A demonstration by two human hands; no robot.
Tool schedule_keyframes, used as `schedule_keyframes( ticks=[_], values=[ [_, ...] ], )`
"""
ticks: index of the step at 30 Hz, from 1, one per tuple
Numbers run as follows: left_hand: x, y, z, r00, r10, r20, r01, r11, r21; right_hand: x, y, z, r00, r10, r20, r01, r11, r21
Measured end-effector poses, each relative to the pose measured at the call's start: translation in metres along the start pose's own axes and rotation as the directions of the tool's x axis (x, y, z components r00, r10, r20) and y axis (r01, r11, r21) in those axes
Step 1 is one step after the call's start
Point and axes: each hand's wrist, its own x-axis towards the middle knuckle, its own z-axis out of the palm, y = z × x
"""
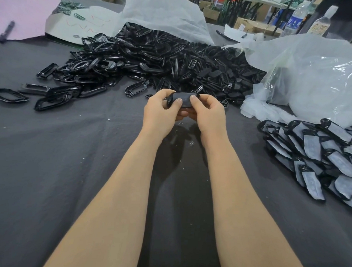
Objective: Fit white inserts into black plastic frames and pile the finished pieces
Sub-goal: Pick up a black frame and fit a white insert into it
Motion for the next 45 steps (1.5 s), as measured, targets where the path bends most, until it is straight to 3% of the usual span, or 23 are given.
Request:
schedule_keyframes(
  ticks=[9, 17, 24, 29, 32, 37, 41, 45],
  values=[
    [0.0003, -0.0006, 0.0001, 1.0, -0.004, 0.018, 0.004, 1.0, -0.013, 0.0015, 0.0007, 0.0022, 0.996, 0.083, 0.018, -0.085, 0.991, 0.102],
    [-0.0024, 0.0007, 0.002, 0.998, 0.019, 0.06, -0.021, 0.999, 0.039, 0.0007, 0.0016, 0.0036, 0.998, 0.067, 0.009, -0.067, 0.991, 0.113],
    [-0.0028, 0.0016, 0.0027, 0.998, -0.009, 0.06, 0.01, 1.0, -0.022, 0.0036, 0.0, -0.0011, 0.996, 0.072, -0.053, -0.065, 0.989, 0.133],
    [-0.0005, -0.0009, 0.0024, 0.999, -0.036, 0.026, 0.036, 0.999, -0.016, 0.0037, 0.0001, -0.0021, 0.996, 0.087, 0.004, -0.087, 0.993, 0.083],
    [0.0015, -0.0022, 0.0012, 0.999, -0.05, -0.021, 0.05, 0.999, -0.011, 0.002, 0.0024, -0.002, 0.998, -0.005, 0.064, 0.009, 0.998, -0.061],
    [0.0003, -0.0021, 0.0028, 1.0, -0.018, -0.012, 0.018, 1.0, 0.005, 0.0042, 0.0054, -0.0003, 0.994, -0.102, -0.024, 0.094, 0.969, -0.231],
    [0.0017, -0.0036, 0.0032, 0.999, -0.036, -0.003, 0.036, 0.998, 0.048, 0.005, 0.0082, 0.0015, 0.995, -0.09, -0.031, 0.079, 0.965, -0.251],
    [0.0017, -0.0043, 0.0018, 0.999, -0.043, -0.031, 0.045, 0.998, 0.046, 0.003, 0.0074, 0.0015, 0.995, -0.084, 0.062, 0.094, 0.977, -0.192]
  ],
)
